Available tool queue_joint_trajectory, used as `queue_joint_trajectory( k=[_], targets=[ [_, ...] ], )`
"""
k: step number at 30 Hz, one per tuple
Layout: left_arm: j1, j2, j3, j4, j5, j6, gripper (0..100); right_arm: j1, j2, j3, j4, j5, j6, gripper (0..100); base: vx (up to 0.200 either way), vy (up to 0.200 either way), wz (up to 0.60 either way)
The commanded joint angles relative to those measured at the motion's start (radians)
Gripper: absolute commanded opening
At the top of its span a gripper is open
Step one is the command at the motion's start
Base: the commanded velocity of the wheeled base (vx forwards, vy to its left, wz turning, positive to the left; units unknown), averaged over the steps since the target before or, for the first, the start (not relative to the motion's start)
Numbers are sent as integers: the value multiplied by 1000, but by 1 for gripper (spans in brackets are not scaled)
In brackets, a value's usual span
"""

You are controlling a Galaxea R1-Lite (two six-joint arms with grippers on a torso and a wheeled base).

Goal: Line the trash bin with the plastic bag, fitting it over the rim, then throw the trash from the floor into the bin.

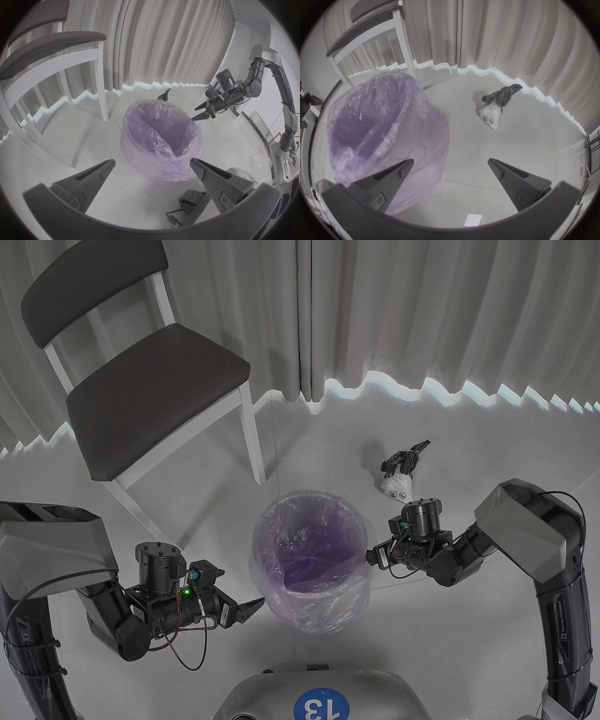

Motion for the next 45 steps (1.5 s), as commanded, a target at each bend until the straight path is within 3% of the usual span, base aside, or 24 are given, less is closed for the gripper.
queue_joint_trajectory(
  k=[1,11,22,34,45],
  targets=[
    [-5,54,-70,57,-2,18,100,2,127,-131,88,48,6,100,0,0,0],
    [-44,179,-202,89,-10,27,100,8,124,-151,121,45,12,100,0,0,0],
    [-11,262,-372,211,0,32,100,22,74,-110,114,39,12,100,0,0,0],
    [38,389,-674,486,27,30,100,20,40,-47,89,39,12,100,0,0,0],
    [50,419,-685,500,21,21,100,17,78,-64,94,40,14,100,0,0,0]
  ],
)
